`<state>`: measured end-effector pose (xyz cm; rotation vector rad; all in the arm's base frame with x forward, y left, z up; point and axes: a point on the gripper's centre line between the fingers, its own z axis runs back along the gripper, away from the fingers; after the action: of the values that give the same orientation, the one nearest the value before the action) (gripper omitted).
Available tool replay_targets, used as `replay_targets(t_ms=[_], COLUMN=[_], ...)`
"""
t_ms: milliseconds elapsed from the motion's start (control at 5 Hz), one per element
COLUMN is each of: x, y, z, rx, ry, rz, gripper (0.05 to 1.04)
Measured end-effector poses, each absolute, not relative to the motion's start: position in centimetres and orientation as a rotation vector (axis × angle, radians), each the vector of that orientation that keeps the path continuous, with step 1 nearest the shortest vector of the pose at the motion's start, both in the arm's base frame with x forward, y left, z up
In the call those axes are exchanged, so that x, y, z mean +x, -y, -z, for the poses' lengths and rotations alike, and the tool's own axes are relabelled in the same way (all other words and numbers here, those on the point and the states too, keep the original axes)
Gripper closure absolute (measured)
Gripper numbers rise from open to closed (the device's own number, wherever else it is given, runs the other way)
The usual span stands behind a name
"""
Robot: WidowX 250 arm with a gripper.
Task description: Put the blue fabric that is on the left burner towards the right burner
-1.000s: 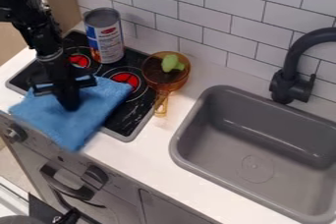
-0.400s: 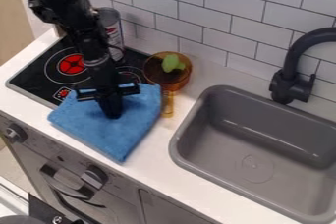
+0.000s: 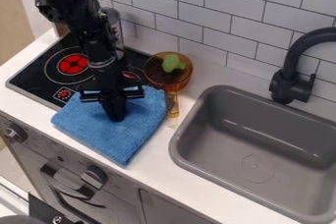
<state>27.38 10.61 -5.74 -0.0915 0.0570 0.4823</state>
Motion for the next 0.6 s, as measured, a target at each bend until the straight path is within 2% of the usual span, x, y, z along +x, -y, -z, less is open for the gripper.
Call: replay_targets(t_ms=[200,400,600], x=[27.5,27.4,27.3], y=[-11.3,-12.0,-12.3], z=[5.6,5.5,4.6], rx=[-0.045,-0.039,-0.087], ry=[-0.003,0.026,0.094], rz=[-0.471,-0.498,-0.536], gripper=[1.019,0.898,0.696])
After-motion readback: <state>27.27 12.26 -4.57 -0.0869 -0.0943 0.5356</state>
